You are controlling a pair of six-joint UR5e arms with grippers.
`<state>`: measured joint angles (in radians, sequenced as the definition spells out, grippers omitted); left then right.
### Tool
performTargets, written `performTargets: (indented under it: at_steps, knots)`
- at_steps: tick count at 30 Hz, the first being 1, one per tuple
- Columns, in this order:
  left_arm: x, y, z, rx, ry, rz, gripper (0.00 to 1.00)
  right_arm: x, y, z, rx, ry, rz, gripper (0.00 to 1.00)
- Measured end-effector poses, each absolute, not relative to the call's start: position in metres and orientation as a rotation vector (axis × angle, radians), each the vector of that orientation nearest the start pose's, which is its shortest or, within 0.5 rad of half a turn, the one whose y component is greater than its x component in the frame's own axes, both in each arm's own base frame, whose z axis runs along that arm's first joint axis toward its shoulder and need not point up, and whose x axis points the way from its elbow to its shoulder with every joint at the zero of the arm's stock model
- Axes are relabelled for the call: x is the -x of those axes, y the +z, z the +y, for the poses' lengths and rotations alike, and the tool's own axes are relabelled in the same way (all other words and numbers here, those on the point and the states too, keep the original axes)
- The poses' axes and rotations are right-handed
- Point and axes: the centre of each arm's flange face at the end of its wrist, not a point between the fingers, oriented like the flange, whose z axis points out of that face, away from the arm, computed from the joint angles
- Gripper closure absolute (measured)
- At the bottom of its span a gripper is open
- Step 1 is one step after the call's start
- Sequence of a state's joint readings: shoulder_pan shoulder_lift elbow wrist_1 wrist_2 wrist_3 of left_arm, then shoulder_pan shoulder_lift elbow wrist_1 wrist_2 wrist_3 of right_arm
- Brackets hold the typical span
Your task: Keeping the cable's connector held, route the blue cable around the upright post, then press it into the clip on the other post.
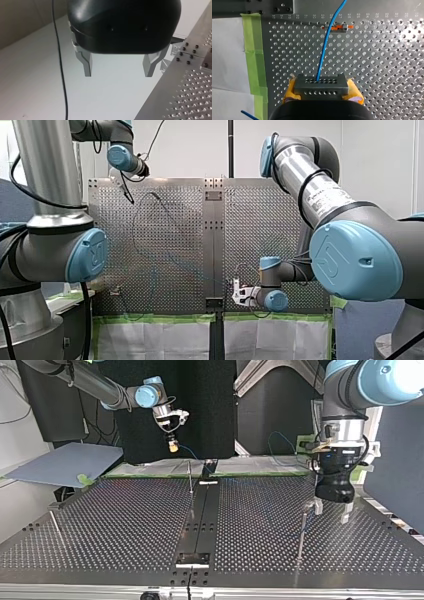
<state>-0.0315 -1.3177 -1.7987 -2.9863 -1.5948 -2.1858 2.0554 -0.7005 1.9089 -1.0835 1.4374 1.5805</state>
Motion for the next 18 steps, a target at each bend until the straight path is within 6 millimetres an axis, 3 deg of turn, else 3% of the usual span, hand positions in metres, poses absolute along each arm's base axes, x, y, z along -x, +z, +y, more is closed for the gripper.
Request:
performTargets:
  at_steps: [8,18]
  knots:
    - [-0.399,0.516,-0.167,0.392,-0.457,1.395,0.00,-0.386,-0.041,-0.418,-1.760,1.577,-0.938,1.00]
    - [-0.398,0.538,-0.178,0.369,-0.357,1.426,0.00,-0.386,-0.041,-0.418,-1.759,1.577,-0.938,1.00]
